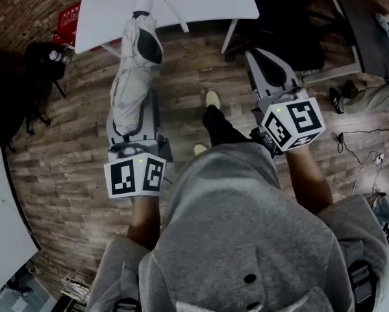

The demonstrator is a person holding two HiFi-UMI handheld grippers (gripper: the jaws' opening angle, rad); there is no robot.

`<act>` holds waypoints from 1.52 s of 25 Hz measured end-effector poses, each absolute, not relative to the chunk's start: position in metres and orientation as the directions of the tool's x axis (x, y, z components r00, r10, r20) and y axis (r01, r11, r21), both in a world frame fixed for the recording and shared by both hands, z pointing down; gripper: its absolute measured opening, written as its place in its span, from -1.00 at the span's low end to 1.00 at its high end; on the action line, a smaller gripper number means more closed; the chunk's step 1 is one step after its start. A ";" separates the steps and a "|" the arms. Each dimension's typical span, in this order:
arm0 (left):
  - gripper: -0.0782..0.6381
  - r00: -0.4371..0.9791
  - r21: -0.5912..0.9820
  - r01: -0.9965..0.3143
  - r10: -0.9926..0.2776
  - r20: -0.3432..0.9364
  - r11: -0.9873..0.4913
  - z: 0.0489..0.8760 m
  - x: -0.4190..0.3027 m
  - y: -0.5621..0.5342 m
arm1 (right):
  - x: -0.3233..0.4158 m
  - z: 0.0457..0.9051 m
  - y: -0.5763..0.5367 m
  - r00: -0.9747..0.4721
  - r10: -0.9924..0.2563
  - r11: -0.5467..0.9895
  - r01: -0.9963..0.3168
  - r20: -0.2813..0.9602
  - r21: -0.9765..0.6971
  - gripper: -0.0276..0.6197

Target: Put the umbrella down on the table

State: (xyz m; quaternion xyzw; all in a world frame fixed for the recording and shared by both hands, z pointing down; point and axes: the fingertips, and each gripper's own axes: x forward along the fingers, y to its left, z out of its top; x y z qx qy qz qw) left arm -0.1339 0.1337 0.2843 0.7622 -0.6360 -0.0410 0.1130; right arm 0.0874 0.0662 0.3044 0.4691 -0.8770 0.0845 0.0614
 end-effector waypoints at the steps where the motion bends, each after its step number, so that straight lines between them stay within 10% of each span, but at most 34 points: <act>1: -0.19 0.188 0.225 -0.960 -0.978 0.085 -0.165 0.286 -0.134 0.126 | 0.087 0.307 0.058 -0.552 -0.812 0.545 -0.833 0.190 -0.092 -0.80; 38: -0.19 0.072 0.183 -0.982 -0.982 0.177 -0.039 0.291 -0.116 -0.079 | 0.106 0.316 -0.160 -0.634 -0.749 0.614 -0.774 0.194 -0.156 -0.80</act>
